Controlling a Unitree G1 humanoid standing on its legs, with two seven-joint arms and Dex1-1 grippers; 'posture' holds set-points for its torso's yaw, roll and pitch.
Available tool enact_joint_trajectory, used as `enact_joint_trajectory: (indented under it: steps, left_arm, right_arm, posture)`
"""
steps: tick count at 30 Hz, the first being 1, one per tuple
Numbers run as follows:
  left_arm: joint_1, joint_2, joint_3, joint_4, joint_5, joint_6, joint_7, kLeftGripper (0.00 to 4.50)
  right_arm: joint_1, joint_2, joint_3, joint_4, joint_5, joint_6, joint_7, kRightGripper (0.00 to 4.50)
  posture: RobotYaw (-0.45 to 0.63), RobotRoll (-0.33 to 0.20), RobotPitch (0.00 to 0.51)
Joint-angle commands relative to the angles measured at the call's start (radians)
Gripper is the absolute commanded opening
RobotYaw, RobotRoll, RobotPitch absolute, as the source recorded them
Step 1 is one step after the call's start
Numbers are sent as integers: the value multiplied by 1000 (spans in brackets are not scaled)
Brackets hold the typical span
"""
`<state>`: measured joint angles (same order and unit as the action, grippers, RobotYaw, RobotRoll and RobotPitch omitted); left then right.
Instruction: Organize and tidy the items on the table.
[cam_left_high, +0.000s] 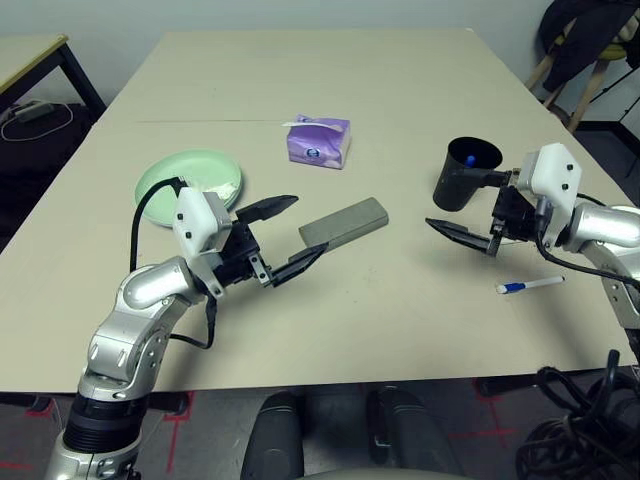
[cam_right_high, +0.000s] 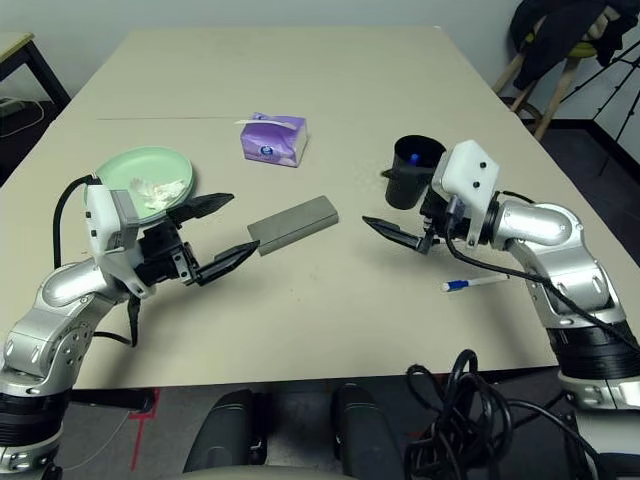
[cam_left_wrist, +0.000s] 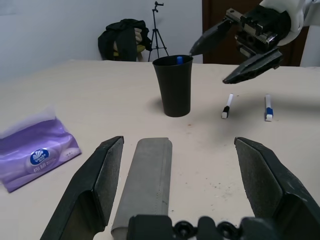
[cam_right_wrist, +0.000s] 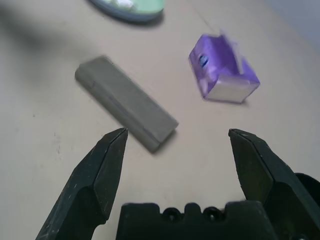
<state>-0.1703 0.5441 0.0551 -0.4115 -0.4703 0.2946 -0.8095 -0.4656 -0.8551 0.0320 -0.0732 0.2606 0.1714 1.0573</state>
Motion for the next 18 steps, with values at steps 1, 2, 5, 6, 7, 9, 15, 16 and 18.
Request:
enact_joint_trajectory:
  steps: [1,2,5,6,7,9,15,16,18]
  left_arm:
    - [2,-9,-24,18,14,-10,2,4482]
    - [0,-11,-26,19,14,-10,3,4482]
    - [-8,-13,-27,21,13,-7,2,4482]
    - [-10,-13,-27,23,12,-7,2,4482]
    - [-11,-12,-27,25,12,-8,0,4482]
    - [-15,-11,-27,29,12,-9,-1,4482]
    - [-23,-13,-33,34,11,-8,2,4482]
    - [-23,-13,-33,34,11,-7,3,4482]
    - [-22,-12,-32,35,9,-6,2,4482]
  right_arm:
    - [-26,-122,86,4,-76,92,128,4500]
    - [-36,-154,107,5,-87,102,169,4500]
    - [-80,-247,180,16,-149,82,302,4500]
    - [-94,-271,201,18,-170,71,341,4500]
    - [-105,-290,220,20,-192,57,372,4500]
    - [-134,-305,251,26,-228,38,418,4500]
    - [-200,-293,315,65,-331,-47,501,4500]
    - [-208,-285,324,78,-347,-81,506,4500]
    - [-222,-271,337,99,-371,-147,513,4500]
  posture:
    - [64,0,102]
    - [64,0,102]
    - [64,0,102]
    - [64,0,102]
    - [52,0,111]
    - [52,0,111]
    - [52,0,111]
    - [52,0,111]
    - [44,0,119]
